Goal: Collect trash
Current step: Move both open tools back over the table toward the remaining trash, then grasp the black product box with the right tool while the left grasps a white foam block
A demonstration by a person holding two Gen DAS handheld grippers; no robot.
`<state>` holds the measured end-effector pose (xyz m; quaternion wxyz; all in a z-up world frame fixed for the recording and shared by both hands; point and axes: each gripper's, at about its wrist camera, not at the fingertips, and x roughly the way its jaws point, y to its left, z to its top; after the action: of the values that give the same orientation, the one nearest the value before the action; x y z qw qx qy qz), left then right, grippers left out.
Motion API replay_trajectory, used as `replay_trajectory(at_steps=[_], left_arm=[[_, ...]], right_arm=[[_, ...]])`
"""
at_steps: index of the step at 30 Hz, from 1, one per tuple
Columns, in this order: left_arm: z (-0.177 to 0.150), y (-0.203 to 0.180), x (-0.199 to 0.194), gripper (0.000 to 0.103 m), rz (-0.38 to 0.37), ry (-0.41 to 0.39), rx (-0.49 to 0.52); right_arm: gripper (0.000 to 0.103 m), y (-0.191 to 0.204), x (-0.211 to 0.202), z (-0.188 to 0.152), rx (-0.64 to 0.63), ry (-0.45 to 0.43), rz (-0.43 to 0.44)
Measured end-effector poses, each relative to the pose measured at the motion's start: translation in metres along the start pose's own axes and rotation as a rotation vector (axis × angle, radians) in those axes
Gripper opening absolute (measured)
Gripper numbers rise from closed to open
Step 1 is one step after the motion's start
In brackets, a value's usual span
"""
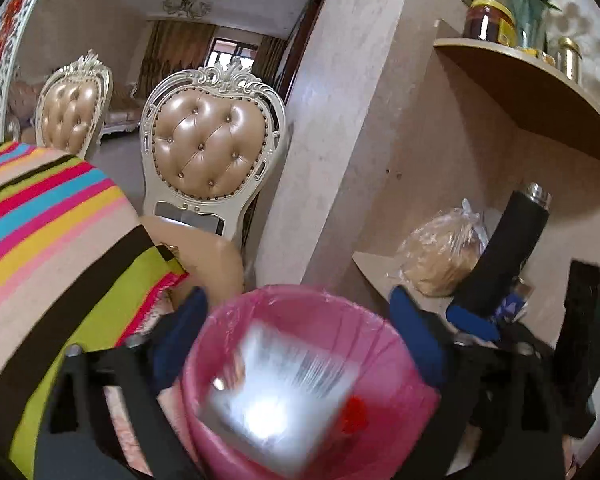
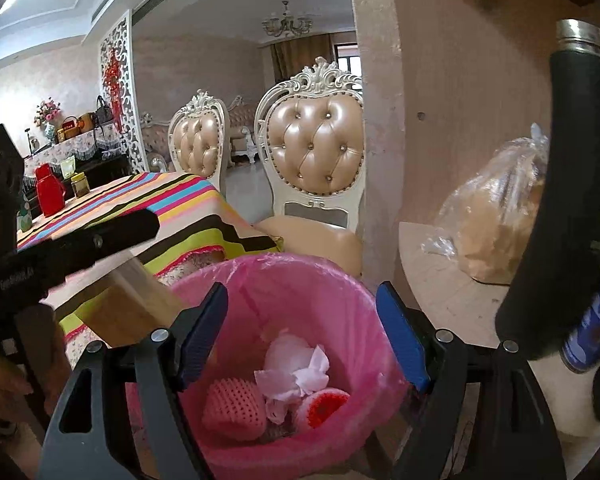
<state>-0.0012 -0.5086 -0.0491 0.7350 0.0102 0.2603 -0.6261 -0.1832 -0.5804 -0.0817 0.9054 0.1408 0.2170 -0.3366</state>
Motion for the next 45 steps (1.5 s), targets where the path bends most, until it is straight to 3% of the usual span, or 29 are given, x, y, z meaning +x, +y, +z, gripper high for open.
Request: replay_trajectory(at_steps=[6, 11, 20, 28, 37, 45], left_arm=[[0.006, 0.011, -0.020, 0.095, 0.067, -0.037, 0.027], [0.006, 0.042, -0.069, 0.098, 0.238, -0.059, 0.092], [-0.019, 0.156, -0.204, 0.098, 0.666, -0.007, -0.025], [-0.059, 0.253, -0.328, 0.098, 1.002, 0.036, -0.149], [-0.087, 0.353, -0.424, 0.098, 1.205, 0.088, -0.380], [-0.100, 0.411, -0.449, 0.098, 1.259, 0.129, -0.517]], right_arm=[[0.073, 0.009, -0.001, 0.001, -0.007, 0.007, 0.027], [0.073, 0.055, 0.012, 0.008, -0.072, 0.020, 0.127], [0.085, 0.213, 0.049, 0.017, -0.253, 0.098, 0.407], [0.085, 0.379, 0.066, 0.005, -0.442, 0.182, 0.650], [0.085, 0.506, 0.100, -0.005, -0.528, 0.307, 0.782], [0.085, 0.570, 0.134, -0.015, -0.605, 0.356, 0.791]])
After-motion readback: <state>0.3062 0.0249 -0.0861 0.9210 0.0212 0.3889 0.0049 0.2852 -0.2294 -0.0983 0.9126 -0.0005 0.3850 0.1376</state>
